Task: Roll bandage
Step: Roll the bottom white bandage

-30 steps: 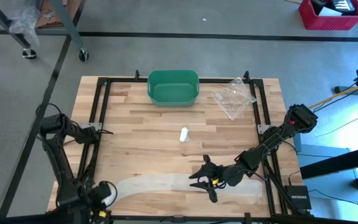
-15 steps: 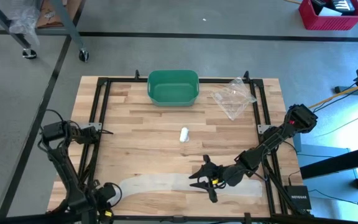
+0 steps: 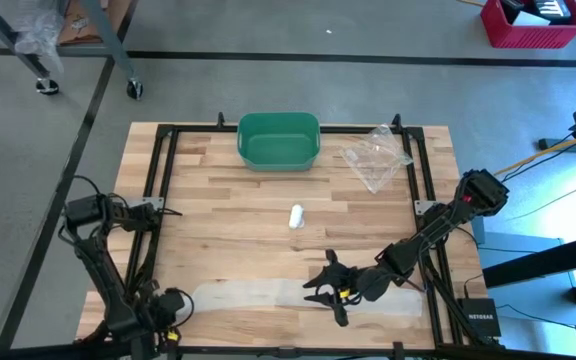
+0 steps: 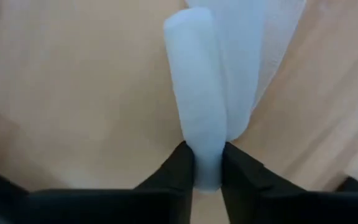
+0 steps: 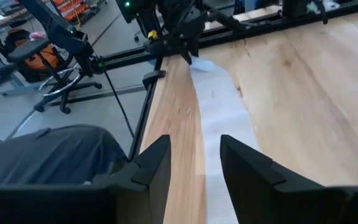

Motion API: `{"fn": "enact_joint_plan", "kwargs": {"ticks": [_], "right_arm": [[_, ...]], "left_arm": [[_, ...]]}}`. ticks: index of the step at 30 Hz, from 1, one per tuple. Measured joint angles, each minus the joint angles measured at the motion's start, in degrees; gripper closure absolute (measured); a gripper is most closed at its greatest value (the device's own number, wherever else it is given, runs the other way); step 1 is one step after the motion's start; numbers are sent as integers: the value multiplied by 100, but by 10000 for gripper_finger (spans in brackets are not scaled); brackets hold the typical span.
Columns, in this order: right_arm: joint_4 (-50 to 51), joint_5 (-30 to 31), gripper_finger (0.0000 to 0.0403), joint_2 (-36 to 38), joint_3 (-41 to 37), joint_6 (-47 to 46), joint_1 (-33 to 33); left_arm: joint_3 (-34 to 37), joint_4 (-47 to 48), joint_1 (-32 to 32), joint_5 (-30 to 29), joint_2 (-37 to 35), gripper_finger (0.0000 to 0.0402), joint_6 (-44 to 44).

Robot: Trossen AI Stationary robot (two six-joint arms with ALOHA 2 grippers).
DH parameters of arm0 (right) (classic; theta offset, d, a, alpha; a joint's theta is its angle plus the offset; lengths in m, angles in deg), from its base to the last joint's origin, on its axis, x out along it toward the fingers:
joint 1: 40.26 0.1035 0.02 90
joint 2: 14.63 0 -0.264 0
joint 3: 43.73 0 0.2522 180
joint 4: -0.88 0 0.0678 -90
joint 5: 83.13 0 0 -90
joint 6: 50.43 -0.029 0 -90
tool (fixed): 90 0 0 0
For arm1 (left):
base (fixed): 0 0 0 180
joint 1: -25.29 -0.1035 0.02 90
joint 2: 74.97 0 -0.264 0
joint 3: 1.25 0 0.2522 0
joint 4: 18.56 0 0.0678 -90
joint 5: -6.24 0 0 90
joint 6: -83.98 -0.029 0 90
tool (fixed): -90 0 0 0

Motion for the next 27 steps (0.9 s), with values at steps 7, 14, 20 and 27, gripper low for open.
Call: {"fn": "enact_joint_plan", "kwargs": {"ticks": [7, 14, 20, 27], "right_arm": [[-268, 74, 261, 192, 2, 463, -3], [-752, 150, 261, 219, 2, 835, -99], [-1168, 62, 261, 219, 2, 1027, -465], [-1630, -682, 261, 219, 44, 1177, -950]], "left_arm": [[-912, 1380, -132, -76, -49, 382, -440], [-2405, 3006, -533, -1215, -56, 374, -1400], [-3090, 3526, -1013, -2495, -62, 372, -2684], [-3182, 3609, -1914, -2896, -65, 368, -4434]]}}
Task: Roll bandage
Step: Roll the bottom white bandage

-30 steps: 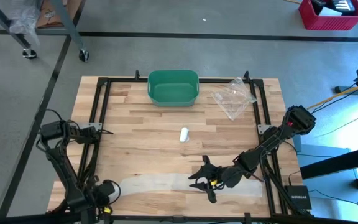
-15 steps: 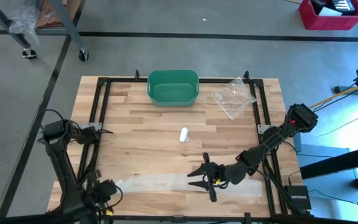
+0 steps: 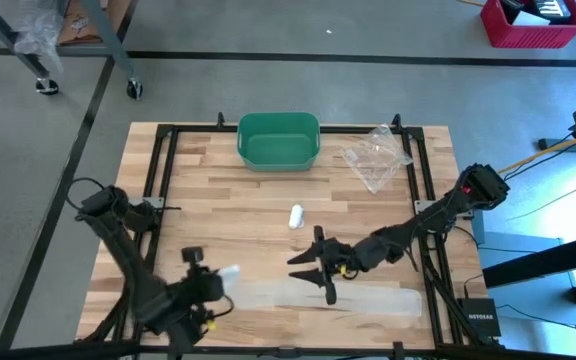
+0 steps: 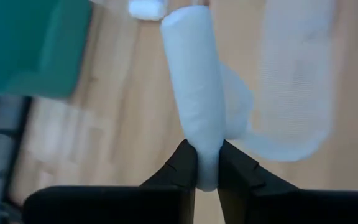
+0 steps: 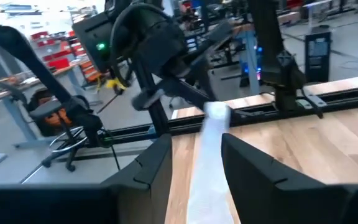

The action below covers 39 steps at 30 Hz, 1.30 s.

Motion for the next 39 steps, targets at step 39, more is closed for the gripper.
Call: {"fn": "enact_joint_plan", "kwargs": {"ticks": [39], "right_arm": [[5035, 104, 194, -509, 3532, 2194, -405]], "left_arm": [[-1412, -565, -917, -1291, -2, 359, -3049]]}}
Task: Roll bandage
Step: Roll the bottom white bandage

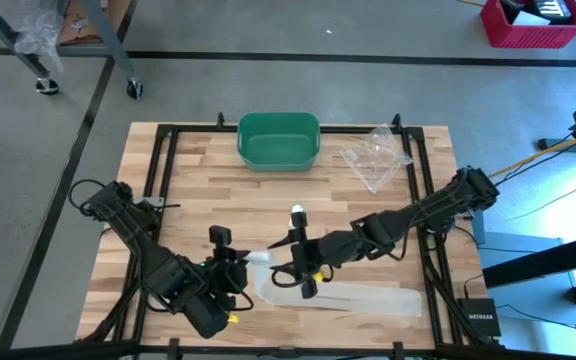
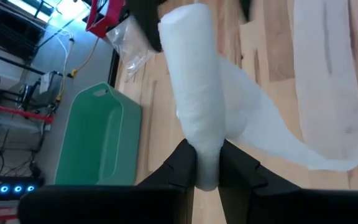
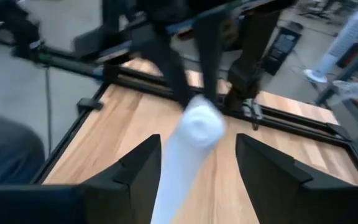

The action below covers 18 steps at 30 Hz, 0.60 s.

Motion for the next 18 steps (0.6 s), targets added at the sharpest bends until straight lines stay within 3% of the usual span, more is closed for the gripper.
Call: {"fn": "enact_joint_plan", "kwargs": {"ticks": [2, 7, 18], "right_arm": [[-137, 84, 194, -7, -1, -97, 0], [-530, -357, 194, -7, -2, -268, 0], [-707, -172, 207, -320, -7, -379, -120]], "left_arm": [[0, 0, 15, 6, 0, 359, -6], [2, -8, 59, 6, 0, 359, -85], [4, -292, 59, 4, 0, 359, -464]]}}
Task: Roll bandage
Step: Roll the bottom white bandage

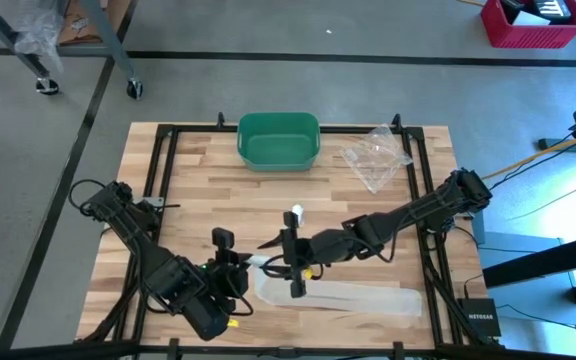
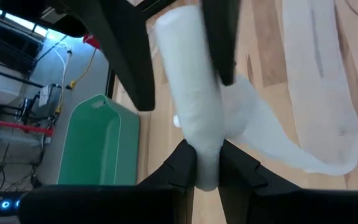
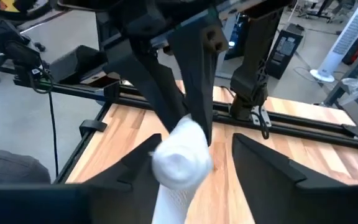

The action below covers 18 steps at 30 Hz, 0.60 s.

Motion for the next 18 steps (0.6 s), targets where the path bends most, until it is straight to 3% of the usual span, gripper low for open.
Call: {"fn": "enact_joint_plan", "kwargs": {"ticks": [7, 12, 18], "right_arm": [[-87, -1, 297, 0, 0, 118, 11], [20, 0, 354, 2, 0, 153, 9], [85, 23, 355, 11, 0, 271, 8]], "left_arm": [[0, 23, -2, 3, 1, 359, 144], [4, 16, -14, 24, 2, 359, 706], [4, 32, -193, 103, 2, 350, 1183]]}}
